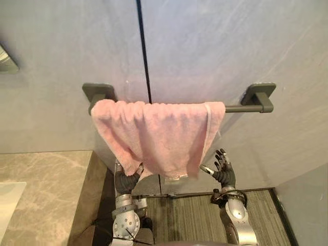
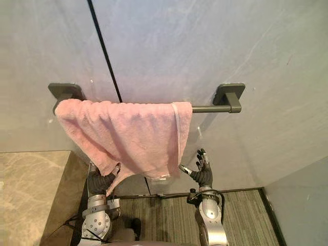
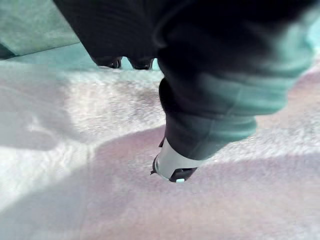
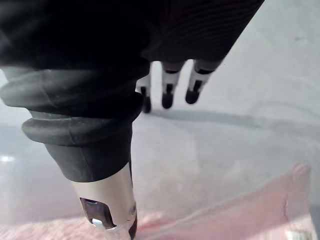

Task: Organize washtable

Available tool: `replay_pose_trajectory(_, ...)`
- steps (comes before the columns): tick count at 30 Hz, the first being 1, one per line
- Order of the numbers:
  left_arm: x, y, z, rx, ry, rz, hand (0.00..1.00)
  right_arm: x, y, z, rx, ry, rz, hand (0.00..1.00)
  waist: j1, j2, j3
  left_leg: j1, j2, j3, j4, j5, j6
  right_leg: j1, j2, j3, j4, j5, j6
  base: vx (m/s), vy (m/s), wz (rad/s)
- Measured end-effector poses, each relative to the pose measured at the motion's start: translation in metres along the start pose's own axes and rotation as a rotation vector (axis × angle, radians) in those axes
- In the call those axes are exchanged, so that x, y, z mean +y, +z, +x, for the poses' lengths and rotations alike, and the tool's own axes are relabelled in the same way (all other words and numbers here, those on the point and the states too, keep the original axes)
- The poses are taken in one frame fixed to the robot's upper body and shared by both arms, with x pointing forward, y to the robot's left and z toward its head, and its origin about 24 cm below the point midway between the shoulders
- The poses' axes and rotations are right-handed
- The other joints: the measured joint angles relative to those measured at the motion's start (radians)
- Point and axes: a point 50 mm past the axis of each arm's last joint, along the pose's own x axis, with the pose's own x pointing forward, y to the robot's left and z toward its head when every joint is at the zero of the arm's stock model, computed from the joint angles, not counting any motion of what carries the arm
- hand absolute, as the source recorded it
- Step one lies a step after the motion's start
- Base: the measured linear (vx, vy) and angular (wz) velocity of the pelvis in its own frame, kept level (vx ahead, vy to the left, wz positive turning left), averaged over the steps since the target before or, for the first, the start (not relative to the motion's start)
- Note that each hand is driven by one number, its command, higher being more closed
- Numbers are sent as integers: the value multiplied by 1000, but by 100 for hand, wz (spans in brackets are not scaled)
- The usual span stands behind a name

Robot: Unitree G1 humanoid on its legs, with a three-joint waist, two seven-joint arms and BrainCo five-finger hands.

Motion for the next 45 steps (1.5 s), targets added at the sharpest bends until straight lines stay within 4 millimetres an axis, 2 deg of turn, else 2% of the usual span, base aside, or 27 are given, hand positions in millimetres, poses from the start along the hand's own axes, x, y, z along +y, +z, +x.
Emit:
replay_pose_trajectory(4,1,6,-3,-17,-13,-14,0,13,13,-2,-71,67,21,0,-2,2,-1,16,1,0,-58,36,-3,-13,2,-5,-9,0,0,-63,-5,2)
replay_pose_trajectory(8,-3,8,-5,-13,-44,-66,0,16,15,-2,-78,78,28,0,-5,7,-4,21,3,-3,-88,73,-7,-20,6,-22,-10,1,-1,1,-14,8)
replay_pose_trajectory(9,-3,9,-4,-14,-42,-68,100,16,15,-2,-77,78,28,0,-5,7,-4,21,3,-3,-88,73,-7,-19,6,-22,-10,1,-1,0,0,0)
replay_pose_trajectory(14,-4,11,-3,-20,-62,-91,100,17,15,-2,-78,86,38,0,-6,7,-4,15,1,-5,-93,74,-7,-24,5,-21,-19,2,-1,11,-1,-1)
replay_pose_trajectory(15,-5,11,-3,-21,-66,-98,100,17,16,-1,-79,89,37,100,-6,7,-5,15,1,-5,-101,78,-7,-29,6,-18,-19,2,-1,20,-2,-6)
replay_pose_trajectory(19,-8,14,0,-38,-84,-109,100,21,19,2,-92,120,47,100,-29,7,-5,14,1,-4,-123,90,-6,-40,7,-16,-23,7,2,4,2,-3)
replay_pose_trajectory(24,-12,22,9,-87,-92,-125,100,42,33,14,-147,237,49,100,-27,9,-6,12,1,-1,-153,107,-4,-58,7,-4,-25,14,8,0,7,-2)
replay_pose_trajectory(30,-12,24,12,-99,-81,-127,100,48,34,22,-144,264,76,100,-27,11,-7,12,-8,1,-176,122,2,-70,0,-4,-25,15,12,0,0,0)
replay_pose_trajectory(37,-13,28,17,-122,-71,-134,100,42,36,24,-147,233,99,100,-29,15,-7,13,-10,1,-177,123,2,-69,-1,-4,-25,15,12,0,0,0)
replay_pose_trajectory(45,-16,29,16,-123,-89,-141,100,15,47,27,-200,116,102,100,-33,36,-11,13,-10,2,-178,124,4,-69,0,-4,-28,22,18,0,0,0)
